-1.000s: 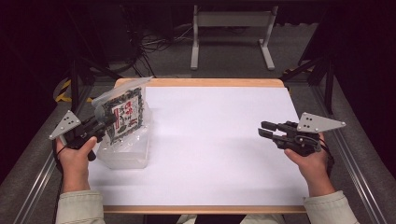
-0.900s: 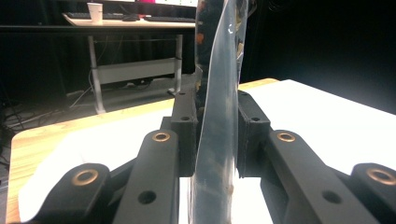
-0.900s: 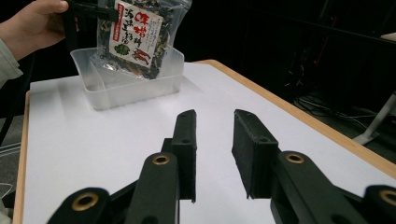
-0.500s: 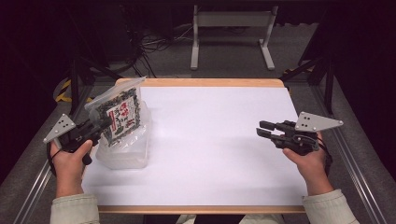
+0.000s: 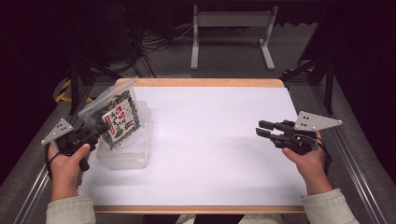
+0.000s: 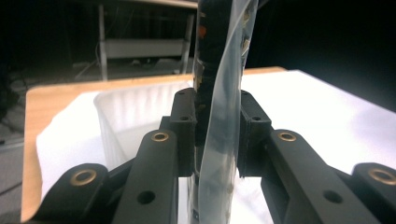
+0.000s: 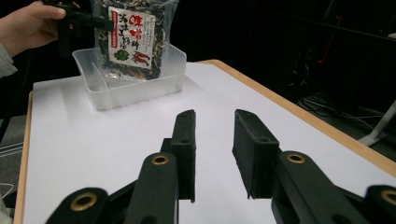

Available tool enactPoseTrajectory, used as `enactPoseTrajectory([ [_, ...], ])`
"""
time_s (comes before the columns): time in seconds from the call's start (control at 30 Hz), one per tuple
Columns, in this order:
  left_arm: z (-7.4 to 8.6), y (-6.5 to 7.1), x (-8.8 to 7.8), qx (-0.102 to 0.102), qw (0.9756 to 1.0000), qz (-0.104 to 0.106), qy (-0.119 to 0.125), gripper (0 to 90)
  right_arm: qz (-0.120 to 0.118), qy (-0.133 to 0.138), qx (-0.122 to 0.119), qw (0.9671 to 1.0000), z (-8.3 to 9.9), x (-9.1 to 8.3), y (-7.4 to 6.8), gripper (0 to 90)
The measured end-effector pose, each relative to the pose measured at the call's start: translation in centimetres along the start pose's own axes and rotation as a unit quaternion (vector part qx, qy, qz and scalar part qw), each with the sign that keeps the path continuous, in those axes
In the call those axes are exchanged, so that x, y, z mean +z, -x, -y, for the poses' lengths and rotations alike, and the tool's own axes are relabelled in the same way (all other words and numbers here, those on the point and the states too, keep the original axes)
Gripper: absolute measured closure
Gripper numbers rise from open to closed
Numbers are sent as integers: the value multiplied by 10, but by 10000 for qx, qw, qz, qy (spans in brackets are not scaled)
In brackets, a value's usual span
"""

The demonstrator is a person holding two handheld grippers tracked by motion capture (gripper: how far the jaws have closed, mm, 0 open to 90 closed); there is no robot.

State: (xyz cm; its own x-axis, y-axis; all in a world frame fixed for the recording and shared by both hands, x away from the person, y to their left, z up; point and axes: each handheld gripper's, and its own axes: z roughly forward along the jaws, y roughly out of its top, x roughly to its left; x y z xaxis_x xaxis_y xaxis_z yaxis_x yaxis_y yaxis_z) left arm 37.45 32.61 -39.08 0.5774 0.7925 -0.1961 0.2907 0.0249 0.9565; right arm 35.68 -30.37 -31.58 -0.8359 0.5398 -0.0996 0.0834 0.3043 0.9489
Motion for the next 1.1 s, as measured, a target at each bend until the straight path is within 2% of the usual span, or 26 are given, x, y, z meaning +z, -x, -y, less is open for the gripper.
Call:
enactPoseTrajectory([
  [0.07,5,-4,-2,-76,9999,-108,-107,730,-3,-7,-4,10000,0,1,0,702],
  [0.17,8,-8,-3,-154,9998,-117,-89,727,-9,-8,-10,10000,0,1,-1,701],
  [0.53,7,-6,2,86,9995,-289,-128,687,6,-2,-11,10000,0,2,0,690],
  [0.63,6,-7,2,150,9992,-370,-52,582,25,8,9,10000,1,1,1,686],
  [0.77,4,-6,-1,66,9991,-393,169,447,21,14,-6,10000,0,1,1,679],
  [0.8,3,-6,-2,83,9989,-429,174,404,24,15,-11,10000,0,1,1,677],
  [0.87,1,-5,-4,-68,9985,-537,62,316,20,21,-8,10000,0,2,1,671],
  [0.9,1,-5,-4,-68,9985,-537,62,287,20,21,-8,10000,0,2,1,671],
  [0.97,1,-2,-6,59,9981,-614,86,274,8,26,-7,10000,-1,3,1,663],
  [1.03,-3,4,-11,93,9973,-716,116,196,-4,58,-11,10000,-2,4,3,657],
  [1.1,-5,7,-13,90,9971,-753,112,177,-13,63,1,10000,-2,4,3,655],
])
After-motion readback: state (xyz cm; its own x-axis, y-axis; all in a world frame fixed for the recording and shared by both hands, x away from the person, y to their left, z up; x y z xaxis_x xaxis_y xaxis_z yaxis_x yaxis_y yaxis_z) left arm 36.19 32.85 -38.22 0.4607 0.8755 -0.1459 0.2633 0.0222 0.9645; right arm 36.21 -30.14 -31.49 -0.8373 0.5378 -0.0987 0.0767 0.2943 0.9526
